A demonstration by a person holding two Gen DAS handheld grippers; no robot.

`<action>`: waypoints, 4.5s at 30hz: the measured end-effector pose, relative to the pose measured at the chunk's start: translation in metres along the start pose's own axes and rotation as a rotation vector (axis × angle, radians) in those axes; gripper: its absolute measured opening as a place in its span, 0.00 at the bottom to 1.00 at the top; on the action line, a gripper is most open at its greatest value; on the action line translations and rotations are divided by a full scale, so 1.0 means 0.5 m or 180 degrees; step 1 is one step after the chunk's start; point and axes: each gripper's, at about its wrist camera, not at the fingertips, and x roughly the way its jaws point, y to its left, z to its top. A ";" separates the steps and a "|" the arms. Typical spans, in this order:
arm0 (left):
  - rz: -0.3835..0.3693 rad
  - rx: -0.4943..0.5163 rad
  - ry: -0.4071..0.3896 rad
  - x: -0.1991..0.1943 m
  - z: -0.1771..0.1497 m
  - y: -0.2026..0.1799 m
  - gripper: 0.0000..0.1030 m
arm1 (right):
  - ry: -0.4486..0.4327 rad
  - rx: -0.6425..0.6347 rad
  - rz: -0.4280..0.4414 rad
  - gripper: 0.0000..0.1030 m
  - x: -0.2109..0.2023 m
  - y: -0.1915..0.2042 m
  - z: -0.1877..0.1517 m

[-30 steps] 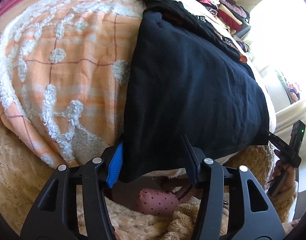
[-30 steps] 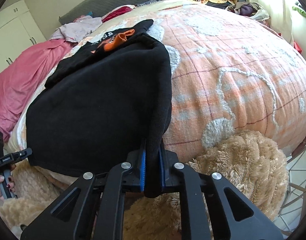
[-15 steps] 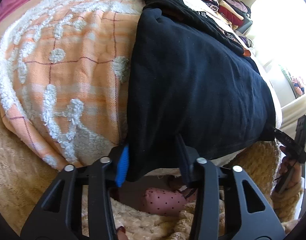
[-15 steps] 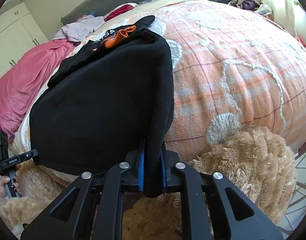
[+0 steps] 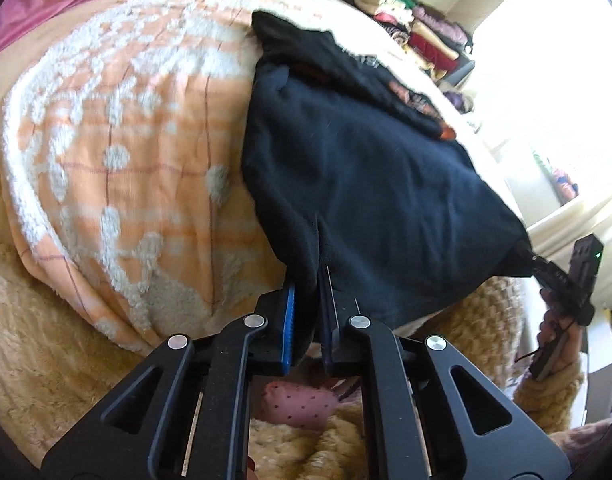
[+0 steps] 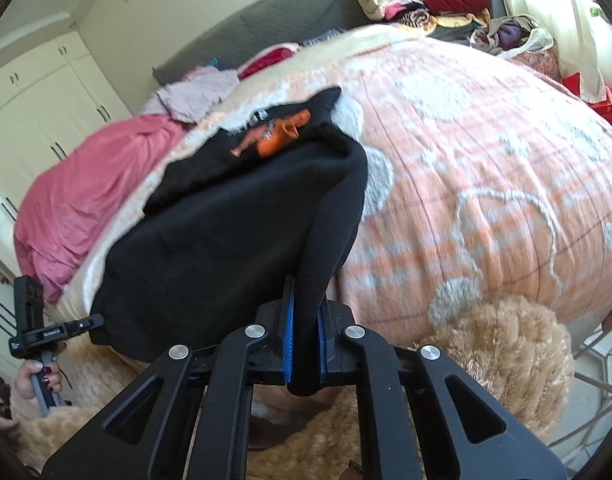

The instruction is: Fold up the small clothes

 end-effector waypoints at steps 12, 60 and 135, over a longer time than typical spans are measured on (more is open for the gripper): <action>-0.0107 0.0061 -0.0359 -0.061 0.053 -0.022 0.02 | -0.0238 0.0025 0.0064 0.06 -0.033 0.007 0.038; -0.0120 -0.0264 -0.0867 -0.004 0.470 0.014 0.02 | -0.0650 0.0139 0.0121 0.06 0.154 0.036 0.434; 0.0719 0.0944 -0.0245 0.301 0.469 -0.123 0.23 | 0.0432 -0.0917 -0.0614 0.39 0.485 0.112 0.390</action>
